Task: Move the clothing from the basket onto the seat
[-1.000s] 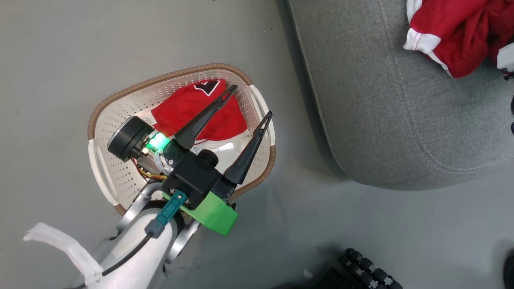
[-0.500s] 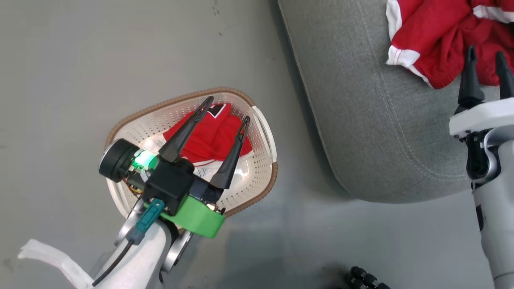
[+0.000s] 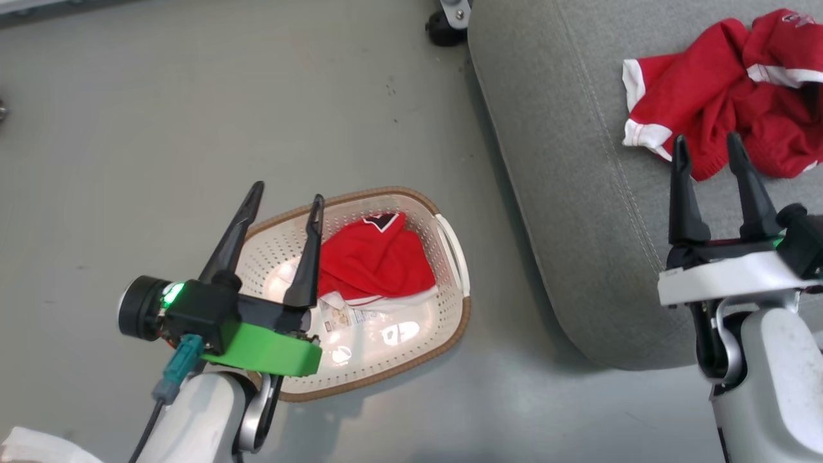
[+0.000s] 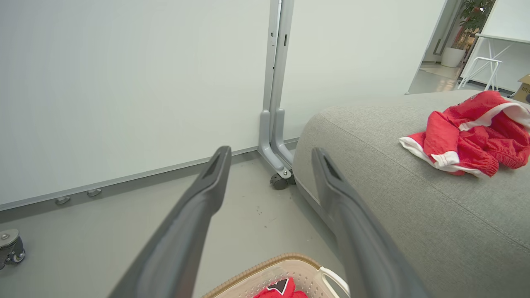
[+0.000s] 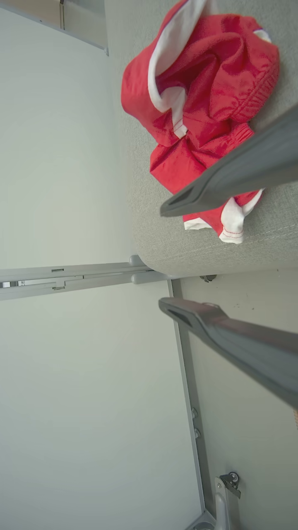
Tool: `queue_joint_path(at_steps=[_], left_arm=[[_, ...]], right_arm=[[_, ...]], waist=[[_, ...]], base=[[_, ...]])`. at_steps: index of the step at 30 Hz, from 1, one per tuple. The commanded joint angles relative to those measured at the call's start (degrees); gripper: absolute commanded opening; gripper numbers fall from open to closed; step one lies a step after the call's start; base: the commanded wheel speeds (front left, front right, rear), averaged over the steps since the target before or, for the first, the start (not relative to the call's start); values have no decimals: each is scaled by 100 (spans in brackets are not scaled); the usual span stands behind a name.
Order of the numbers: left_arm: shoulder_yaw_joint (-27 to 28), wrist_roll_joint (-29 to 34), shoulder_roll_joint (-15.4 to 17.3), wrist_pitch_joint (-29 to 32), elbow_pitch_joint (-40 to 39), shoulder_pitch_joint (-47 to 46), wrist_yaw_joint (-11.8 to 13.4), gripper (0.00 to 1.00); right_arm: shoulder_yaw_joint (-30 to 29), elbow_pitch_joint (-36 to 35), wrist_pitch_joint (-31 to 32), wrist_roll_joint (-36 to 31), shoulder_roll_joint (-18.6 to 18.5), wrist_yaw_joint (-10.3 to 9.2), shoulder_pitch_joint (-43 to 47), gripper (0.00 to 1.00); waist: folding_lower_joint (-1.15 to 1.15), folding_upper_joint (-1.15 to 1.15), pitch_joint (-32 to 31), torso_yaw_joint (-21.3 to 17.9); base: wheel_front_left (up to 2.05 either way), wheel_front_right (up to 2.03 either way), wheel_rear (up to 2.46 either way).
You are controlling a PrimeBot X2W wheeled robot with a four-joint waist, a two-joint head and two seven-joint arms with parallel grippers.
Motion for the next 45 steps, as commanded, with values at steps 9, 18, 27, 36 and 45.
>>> queue_joint_path(at_steps=[9, 18, 27, 36, 45], left_arm=[[765, -120, 60, -73, -91, 472, 327, 100], [1254, -213, -42, -69, -7, 1046, 132, 100], [1388, -92, -212, -70, 197, 1482, -85, 100], [1408, -7, -289, -71, 397, 1721, -214, 100], [1490, 60, -352, -71, 529, 1686, -319, 100]], right_arm=[[247, -692, 182, -282, 136, -3, 695, 100], [216, -1096, 529, -451, 223, -3, 1228, 100], [222, -1238, 782, -498, 267, -3, 1703, 100], [260, -1330, 948, -549, 307, -3, 2078, 100], [292, -1436, 1040, -598, 327, -3, 2192, 100]], waist=[[0, 0, -633, 633], [0, 0, -1044, 843], [0, 0, -1436, 893], [0, 0, -1705, 930], [0, 0, -1730, 952]], base=[[0, 0, 0], [0, 0, 0], [0, 0, 0], [0, 0, 0], [0, 0, 0]])
